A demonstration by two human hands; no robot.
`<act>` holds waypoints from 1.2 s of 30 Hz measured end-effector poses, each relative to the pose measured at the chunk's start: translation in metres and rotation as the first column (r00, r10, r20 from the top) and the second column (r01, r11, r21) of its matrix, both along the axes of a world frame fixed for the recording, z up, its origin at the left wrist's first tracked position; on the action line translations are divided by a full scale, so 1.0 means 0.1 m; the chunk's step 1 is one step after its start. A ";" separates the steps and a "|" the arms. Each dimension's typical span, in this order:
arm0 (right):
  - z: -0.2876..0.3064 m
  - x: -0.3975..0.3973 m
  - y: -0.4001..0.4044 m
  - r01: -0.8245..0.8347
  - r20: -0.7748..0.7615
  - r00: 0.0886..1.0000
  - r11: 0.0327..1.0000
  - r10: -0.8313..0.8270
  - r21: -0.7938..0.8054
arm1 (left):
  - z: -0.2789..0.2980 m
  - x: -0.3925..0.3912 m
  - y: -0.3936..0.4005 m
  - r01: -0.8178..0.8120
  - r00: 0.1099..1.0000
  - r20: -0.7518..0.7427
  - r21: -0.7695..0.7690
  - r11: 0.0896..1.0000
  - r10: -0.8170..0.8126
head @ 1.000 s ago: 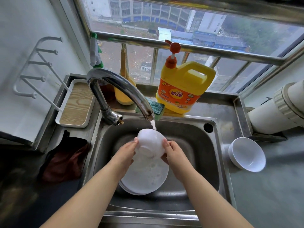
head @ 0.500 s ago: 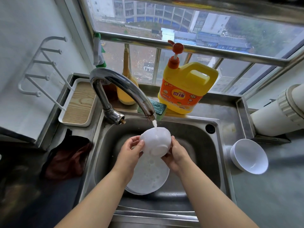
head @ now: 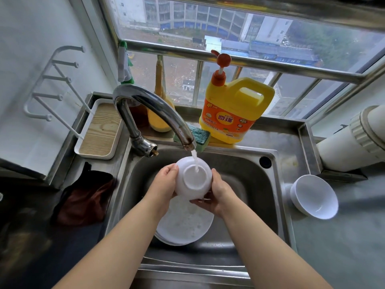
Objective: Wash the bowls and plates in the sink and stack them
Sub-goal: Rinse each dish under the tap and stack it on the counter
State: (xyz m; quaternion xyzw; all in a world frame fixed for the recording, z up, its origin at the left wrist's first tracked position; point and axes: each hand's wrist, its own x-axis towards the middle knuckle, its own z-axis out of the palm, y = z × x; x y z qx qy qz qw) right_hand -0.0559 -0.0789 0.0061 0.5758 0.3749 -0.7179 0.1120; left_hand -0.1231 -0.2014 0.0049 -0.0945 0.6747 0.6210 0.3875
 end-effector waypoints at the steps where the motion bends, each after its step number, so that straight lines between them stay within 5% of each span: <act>1: 0.00 0.00 0.01 -0.028 0.022 0.999 0.999 0.028 0.016 | 0.00 -0.01 0.00 0.012 1.000 0.028 -0.007 1.000 -0.011; 6: -0.03 0.01 0.07 -0.019 0.087 0.996 0.998 0.013 0.067 | 0.03 0.04 0.04 0.012 0.988 0.151 -0.005 1.000 -0.012; 18: -0.16 0.09 0.14 0.223 -0.215 0.948 0.972 -0.234 -0.078 | 0.06 0.12 0.10 0.036 0.992 0.112 0.121 0.992 -0.050; 21: -0.11 0.14 0.12 0.177 -0.272 0.946 0.984 -0.176 -0.022 | 0.04 0.10 0.04 0.006 0.988 0.156 0.106 0.994 -0.022; 24: -0.06 0.21 0.07 -0.026 -0.298 0.952 0.986 0.076 0.167 | -0.02 0.10 -0.05 0.013 0.977 0.210 0.049 0.999 -0.023; 31: -0.02 0.29 -0.15 -0.373 -0.242 0.793 0.759 0.559 0.533 | -0.03 0.22 -0.05 0.062 0.966 0.250 0.014 0.998 -0.063; 36: -0.01 0.38 -0.23 -0.494 0.024 0.561 0.312 0.827 0.811 | 0.01 0.20 -0.01 0.043 0.968 0.243 0.085 0.995 -0.063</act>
